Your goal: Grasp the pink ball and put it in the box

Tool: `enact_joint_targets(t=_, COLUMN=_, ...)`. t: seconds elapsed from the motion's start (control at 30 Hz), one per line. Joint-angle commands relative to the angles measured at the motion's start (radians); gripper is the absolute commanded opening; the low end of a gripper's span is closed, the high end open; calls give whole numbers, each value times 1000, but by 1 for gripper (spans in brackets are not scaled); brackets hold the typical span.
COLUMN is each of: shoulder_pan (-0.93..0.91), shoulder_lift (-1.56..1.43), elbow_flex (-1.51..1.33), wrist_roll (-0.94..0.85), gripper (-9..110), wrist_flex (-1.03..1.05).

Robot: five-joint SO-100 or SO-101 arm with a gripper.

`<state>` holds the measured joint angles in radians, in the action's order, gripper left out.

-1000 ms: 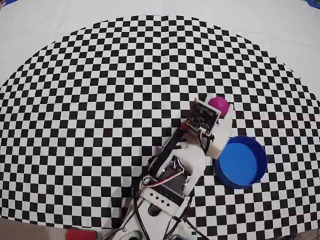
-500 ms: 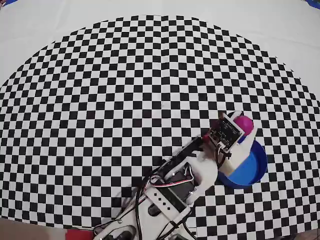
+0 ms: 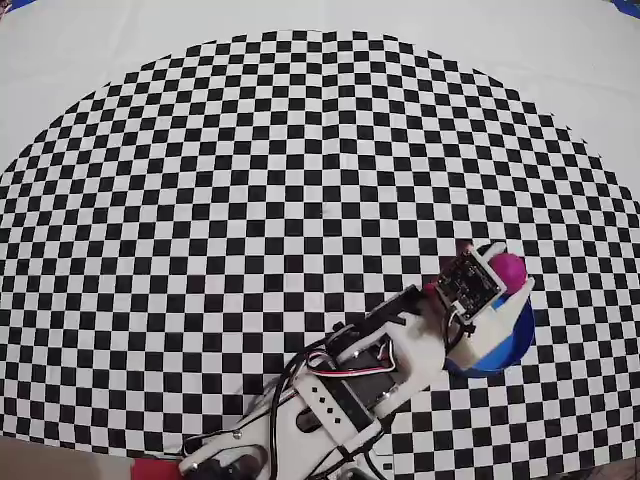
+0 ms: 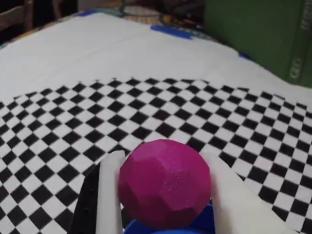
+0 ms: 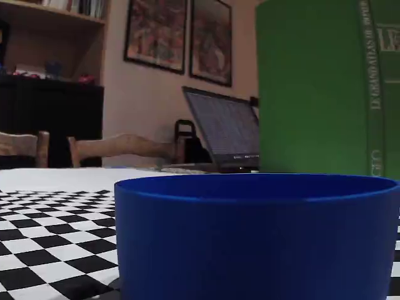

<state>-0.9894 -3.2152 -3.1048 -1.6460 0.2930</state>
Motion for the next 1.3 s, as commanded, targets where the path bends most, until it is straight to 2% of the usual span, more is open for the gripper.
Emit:
enact_joint_targets(t=0.0, shoulder_pan=-18, shoulder_lift=-5, elbow_flex=-8, wrist_roll=11, gripper=0, wrist_flex=6)
enact_joint_targets(t=0.37, shoulder_pan=-84, shoulder_lift=97, elbow_flex=-8, wrist_roll=12, gripper=0, wrist_flex=-12)
enact_joint_targets(t=1.27, shoulder_pan=-112, shoulder_lift=460, elbow_flex=-8, wrist_roll=18, gripper=0, wrist_flex=-235)
